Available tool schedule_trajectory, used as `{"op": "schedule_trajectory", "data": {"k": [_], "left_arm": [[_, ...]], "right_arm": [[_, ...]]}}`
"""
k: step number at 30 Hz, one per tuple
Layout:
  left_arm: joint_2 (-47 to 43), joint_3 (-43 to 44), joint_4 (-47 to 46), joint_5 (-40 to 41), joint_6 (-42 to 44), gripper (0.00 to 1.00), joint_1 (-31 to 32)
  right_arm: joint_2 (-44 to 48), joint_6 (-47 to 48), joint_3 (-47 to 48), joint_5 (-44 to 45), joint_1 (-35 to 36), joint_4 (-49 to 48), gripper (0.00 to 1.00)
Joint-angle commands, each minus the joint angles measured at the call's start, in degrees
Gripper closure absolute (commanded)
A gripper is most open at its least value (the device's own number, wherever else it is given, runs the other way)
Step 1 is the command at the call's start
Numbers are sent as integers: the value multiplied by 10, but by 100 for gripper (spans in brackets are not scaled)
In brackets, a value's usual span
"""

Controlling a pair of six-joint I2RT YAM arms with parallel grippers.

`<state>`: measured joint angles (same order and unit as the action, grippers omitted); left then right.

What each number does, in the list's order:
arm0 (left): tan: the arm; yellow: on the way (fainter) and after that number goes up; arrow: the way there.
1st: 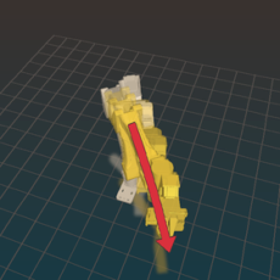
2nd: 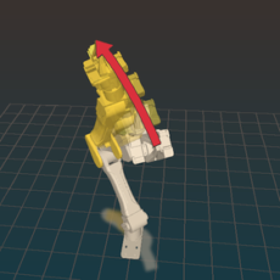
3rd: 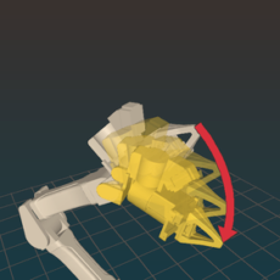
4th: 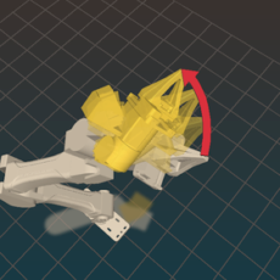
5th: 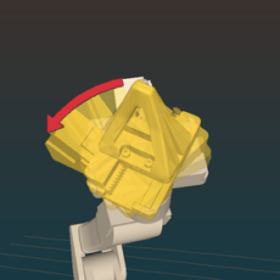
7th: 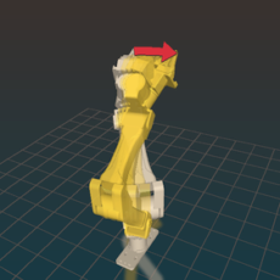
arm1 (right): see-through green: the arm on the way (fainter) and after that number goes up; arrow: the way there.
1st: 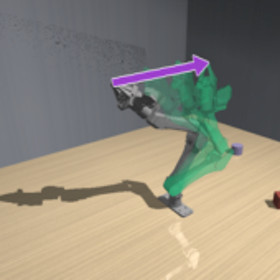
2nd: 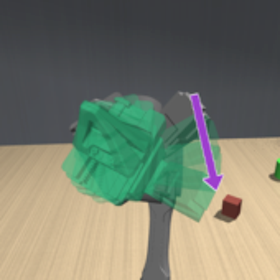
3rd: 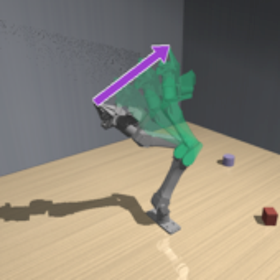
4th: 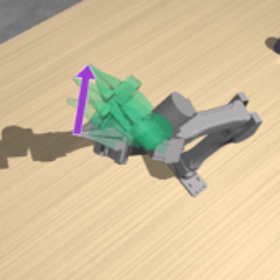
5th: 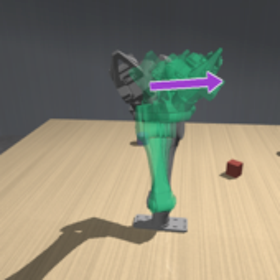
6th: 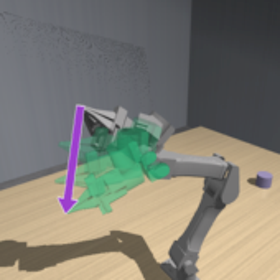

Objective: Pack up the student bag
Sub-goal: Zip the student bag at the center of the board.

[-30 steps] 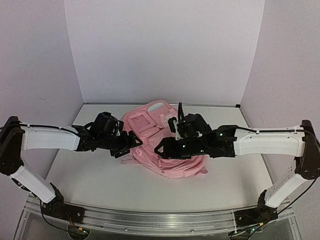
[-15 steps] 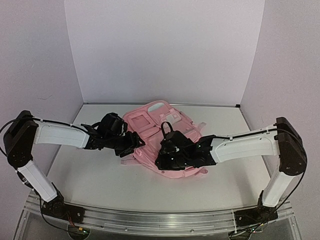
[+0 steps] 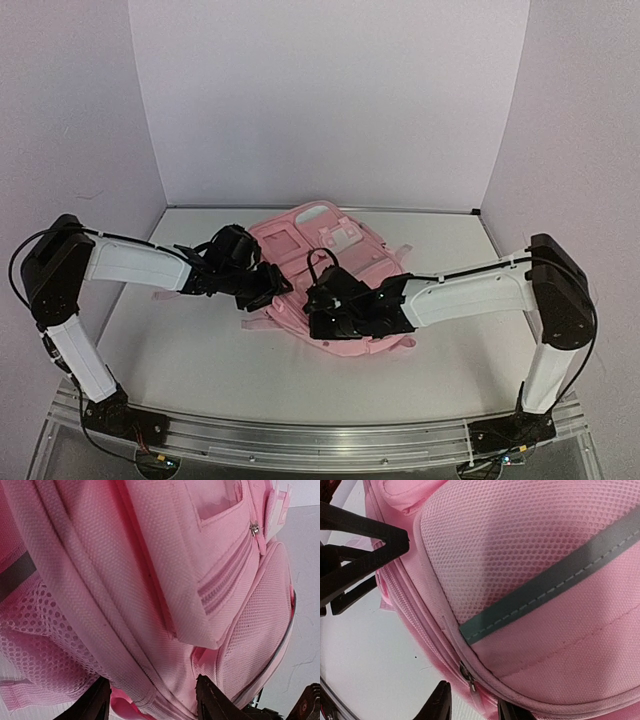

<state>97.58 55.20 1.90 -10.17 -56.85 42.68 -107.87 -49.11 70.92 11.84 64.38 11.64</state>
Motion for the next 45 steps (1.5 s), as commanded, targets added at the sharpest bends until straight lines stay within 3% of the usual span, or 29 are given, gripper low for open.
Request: {"op": "schedule_trajectory", "data": {"k": [1, 5, 8, 10, 18, 23, 27, 28, 32, 37, 41, 45], "left_arm": [[11, 28, 6, 9, 6, 49, -3], [14, 26, 20, 23, 11, 75, -9], [9, 16, 23, 30, 9, 94, -23], [4, 11, 24, 30, 13, 100, -36], [-17, 25, 53, 28, 109, 100, -105], [-5, 53, 31, -6, 223, 100, -170], [20, 102, 38, -39, 267, 100, -207], [22, 118, 47, -40, 271, 97, -208], [6, 120, 72, -68, 246, 66, -208], [-68, 0, 29, -82, 142, 35, -180], [-122, -82, -11, -67, 73, 30, -117], [-135, -132, -35, -66, -1, 42, -78]], "right_arm": [[-25, 8, 33, 30, -3, -14, 78], [-11, 7, 21, 37, -3, -14, 96], [8, 3, -4, 35, -3, -14, 100], [23, -1, -25, 28, -3, -14, 100], [92, 13, -105, -9, -6, -4, 100], [95, 61, -116, -51, -42, -8, 100], [87, 107, -97, -79, -76, -17, 100], [86, 117, -92, -89, -82, -19, 100], [77, 146, -59, -128, -84, -21, 100], [53, 146, -57, -157, -78, -39, 100], [47, 142, -58, -165, -76, -55, 100], [44, 140, -51, -160, -76, -58, 100]]}}
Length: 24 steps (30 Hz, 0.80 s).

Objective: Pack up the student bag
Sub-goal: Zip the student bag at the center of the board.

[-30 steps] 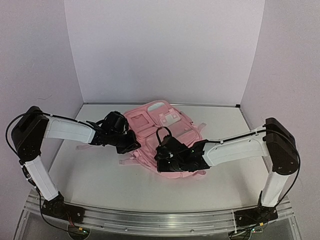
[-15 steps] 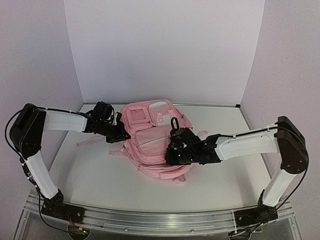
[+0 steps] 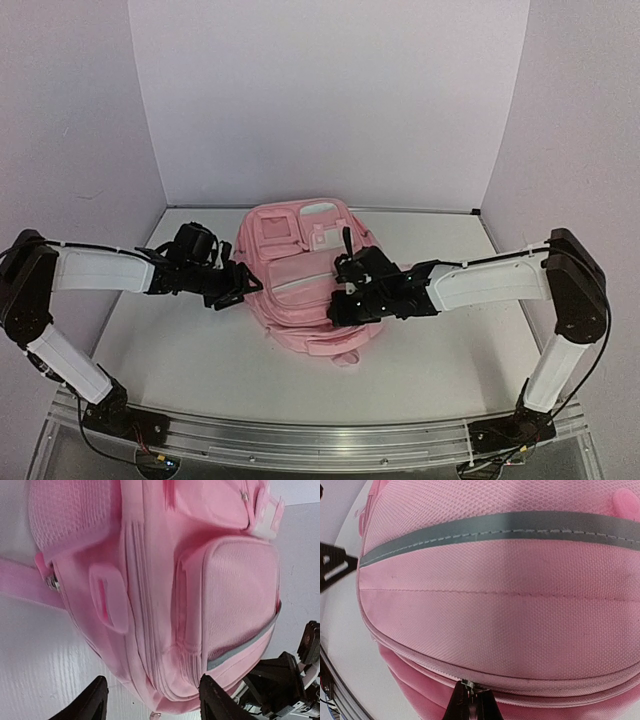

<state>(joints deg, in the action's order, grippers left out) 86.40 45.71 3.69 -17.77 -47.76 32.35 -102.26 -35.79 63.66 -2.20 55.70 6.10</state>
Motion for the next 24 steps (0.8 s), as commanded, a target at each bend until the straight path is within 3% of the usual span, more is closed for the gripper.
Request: {"op": "schedule_trajectory", "data": {"k": [1, 6, 12, 14, 18, 20, 24], "left_arm": [[-25, -50, -67, 7, -105, 45, 33], [-21, -85, -109, 0, -138, 46, 76], [49, -80, -206, -57, -147, 48, 87], [68, -74, -220, -67, -148, 55, 90], [82, -73, -201, -55, -160, 86, 91], [69, -80, -175, -31, -165, 96, 90], [11, -93, -97, 4, -145, 100, 62]], "right_arm": [[-13, 7, 23, -18, 11, -2, 100], [-14, 8, 29, -14, 11, -3, 100], [-14, 6, 26, -12, 11, -3, 100], [-7, 3, 20, -7, 12, -3, 100], [16, -4, -4, 9, 10, 1, 100], [31, -4, -22, 8, 5, 4, 100], [63, 9, -65, -18, -30, 13, 100]]}}
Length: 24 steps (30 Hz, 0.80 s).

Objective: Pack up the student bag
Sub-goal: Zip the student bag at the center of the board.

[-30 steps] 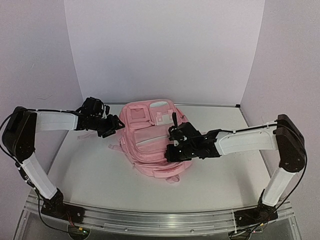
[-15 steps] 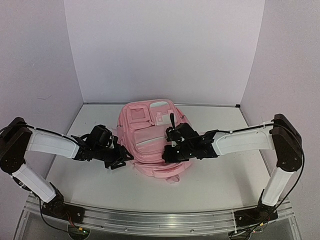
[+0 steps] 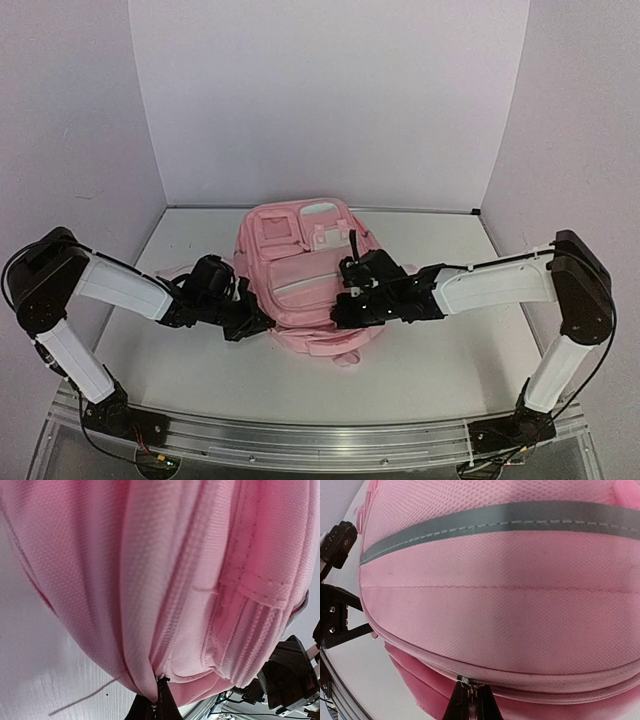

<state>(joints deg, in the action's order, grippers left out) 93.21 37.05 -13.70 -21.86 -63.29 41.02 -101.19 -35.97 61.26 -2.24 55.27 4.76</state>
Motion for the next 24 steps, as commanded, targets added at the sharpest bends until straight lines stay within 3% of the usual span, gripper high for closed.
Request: {"op": "schedule_trajectory", "data": {"k": [1, 7, 12, 13, 16, 18, 21, 24], "left_arm": [[-75, -12, 94, 46, 21, 100, -46], [-170, 4, 218, 34, 149, 100, -192], [-132, 107, 297, 0, 282, 99, -263], [-121, 127, 316, -3, 305, 95, -263], [-107, 200, 360, -16, 368, 58, -262], [-123, 229, 378, -4, 403, 43, -245], [-155, 261, 393, 35, 470, 34, -180], [-176, 263, 372, 45, 525, 32, -100]], "right_arm": [[61, 17, -50, -23, -39, 29, 100], [80, 73, -58, -78, -99, 37, 100], [50, 116, -8, -157, -100, 37, 100], [45, 121, 0, -171, -101, 36, 100], [45, 136, 7, -183, -101, 37, 100], [48, 147, 5, -193, -101, 37, 100], [52, 163, 3, -214, -100, 37, 100], [50, 169, 3, -221, -101, 37, 100]]}}
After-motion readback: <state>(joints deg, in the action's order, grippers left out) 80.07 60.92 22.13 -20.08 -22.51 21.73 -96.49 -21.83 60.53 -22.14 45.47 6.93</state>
